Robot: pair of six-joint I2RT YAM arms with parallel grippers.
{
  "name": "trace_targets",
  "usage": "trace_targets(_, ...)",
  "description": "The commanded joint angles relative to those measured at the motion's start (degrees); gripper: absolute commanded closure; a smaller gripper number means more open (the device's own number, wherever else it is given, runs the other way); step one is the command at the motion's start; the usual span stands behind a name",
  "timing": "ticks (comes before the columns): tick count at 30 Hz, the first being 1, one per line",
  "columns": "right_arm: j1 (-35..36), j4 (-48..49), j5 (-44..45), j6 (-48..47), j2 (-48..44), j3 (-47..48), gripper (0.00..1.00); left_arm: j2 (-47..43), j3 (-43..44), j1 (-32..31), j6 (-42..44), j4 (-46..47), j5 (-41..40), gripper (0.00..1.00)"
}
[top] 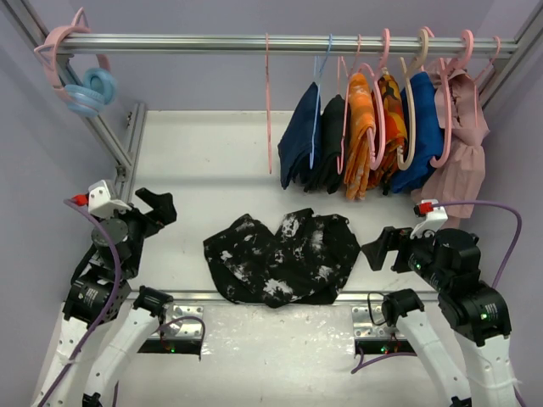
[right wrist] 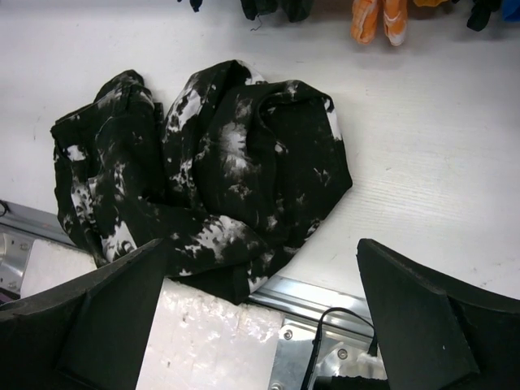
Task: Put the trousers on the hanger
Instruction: Fold the trousers at the center of the board.
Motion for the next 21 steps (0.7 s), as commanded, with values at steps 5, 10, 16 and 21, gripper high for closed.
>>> trace_targets(5, -0.23, 2.9, -2.18, 0.06, 0.34, -0.97, 0.01, 4.61, 7.17, -0.36, -2.65, -2.52, 12.62, 0.0)
trace_targets(10, -0.2, 4.03, -5.39, -0.47, 0.91, -1.91, 0.01, 9.0, 3.95, -0.36, -8.68, 0.02, 20.21, 0.0)
trace_targets(16, -0.23, 6.19, -8.0, -0.14, 1.93, -4.29, 0.01, 27.61, -6.14, -5.03, -18.68, 11.45, 18.58, 0.0)
trace_targets(21, -0.23, 7.88, -9.96, -0.49, 2.68, -6.57, 0.01, 39.14, -4.75, -20.69, -25.12, 15.35, 5.86, 0.0)
